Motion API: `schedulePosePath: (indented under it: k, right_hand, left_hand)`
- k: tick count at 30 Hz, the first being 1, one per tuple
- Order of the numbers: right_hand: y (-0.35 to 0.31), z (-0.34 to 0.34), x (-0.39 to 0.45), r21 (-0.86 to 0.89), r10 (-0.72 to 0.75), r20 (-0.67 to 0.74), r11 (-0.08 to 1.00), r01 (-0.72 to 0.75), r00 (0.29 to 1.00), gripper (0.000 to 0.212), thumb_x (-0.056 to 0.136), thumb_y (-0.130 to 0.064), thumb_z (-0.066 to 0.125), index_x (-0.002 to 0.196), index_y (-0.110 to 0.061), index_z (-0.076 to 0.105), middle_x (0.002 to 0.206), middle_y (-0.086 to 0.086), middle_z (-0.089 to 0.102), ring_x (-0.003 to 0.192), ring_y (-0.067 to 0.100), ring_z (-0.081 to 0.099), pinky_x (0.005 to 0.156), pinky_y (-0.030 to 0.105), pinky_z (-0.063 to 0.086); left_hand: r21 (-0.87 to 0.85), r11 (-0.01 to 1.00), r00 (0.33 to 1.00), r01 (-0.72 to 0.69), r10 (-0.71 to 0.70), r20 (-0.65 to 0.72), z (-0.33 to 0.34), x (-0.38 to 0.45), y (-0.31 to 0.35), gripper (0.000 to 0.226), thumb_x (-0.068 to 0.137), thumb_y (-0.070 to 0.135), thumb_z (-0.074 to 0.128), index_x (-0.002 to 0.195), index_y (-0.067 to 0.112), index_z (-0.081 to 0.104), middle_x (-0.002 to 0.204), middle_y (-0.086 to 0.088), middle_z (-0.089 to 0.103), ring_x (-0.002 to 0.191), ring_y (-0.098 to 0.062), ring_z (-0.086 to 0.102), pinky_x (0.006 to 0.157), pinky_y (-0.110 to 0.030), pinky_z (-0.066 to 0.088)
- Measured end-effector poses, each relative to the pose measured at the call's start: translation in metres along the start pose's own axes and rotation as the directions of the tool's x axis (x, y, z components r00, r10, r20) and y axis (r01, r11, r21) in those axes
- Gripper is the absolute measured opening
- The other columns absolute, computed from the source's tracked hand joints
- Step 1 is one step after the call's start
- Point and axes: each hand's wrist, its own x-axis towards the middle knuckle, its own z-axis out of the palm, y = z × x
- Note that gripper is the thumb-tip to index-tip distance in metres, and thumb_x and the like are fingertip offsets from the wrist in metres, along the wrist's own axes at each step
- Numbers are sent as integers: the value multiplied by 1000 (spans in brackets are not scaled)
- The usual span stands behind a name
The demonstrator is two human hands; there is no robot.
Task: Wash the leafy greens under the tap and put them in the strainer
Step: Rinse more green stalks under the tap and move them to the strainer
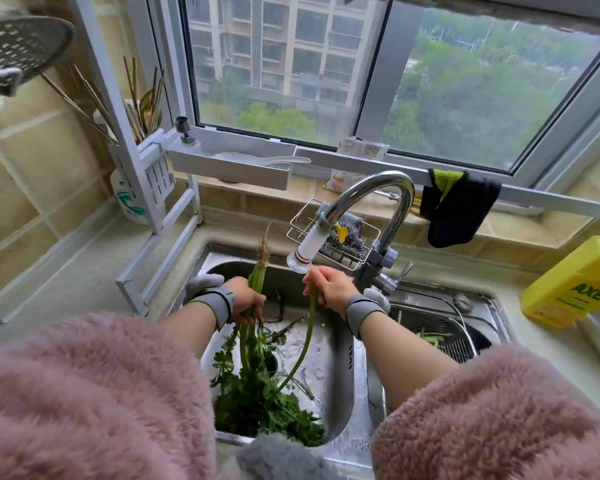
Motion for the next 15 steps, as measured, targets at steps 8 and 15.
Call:
schedulePosePath:
  k: [8,15]
  right_hand:
    - [1,2,2,7,29,-35,1000,-29,999,39,100,-30,38,67,-16,52,62,0,59,43,7,42,44,14,37]
    - [8,8,2,93,-17,30,996,15,999,21,97,-13,46,78,-16,57,70,0,62,48,6,47,50,17,41]
  left_hand:
    - [50,999,1000,-1,2,-27,8,1,8,21,96,23,50,79,12,53,75,-1,63,81,-21,61,85,-35,50]
    - [29,1000,998,10,-8,-55,12,1,9,25,96,26,51,76,11,56,80,-3,65,87,-22,60,89,-36,48]
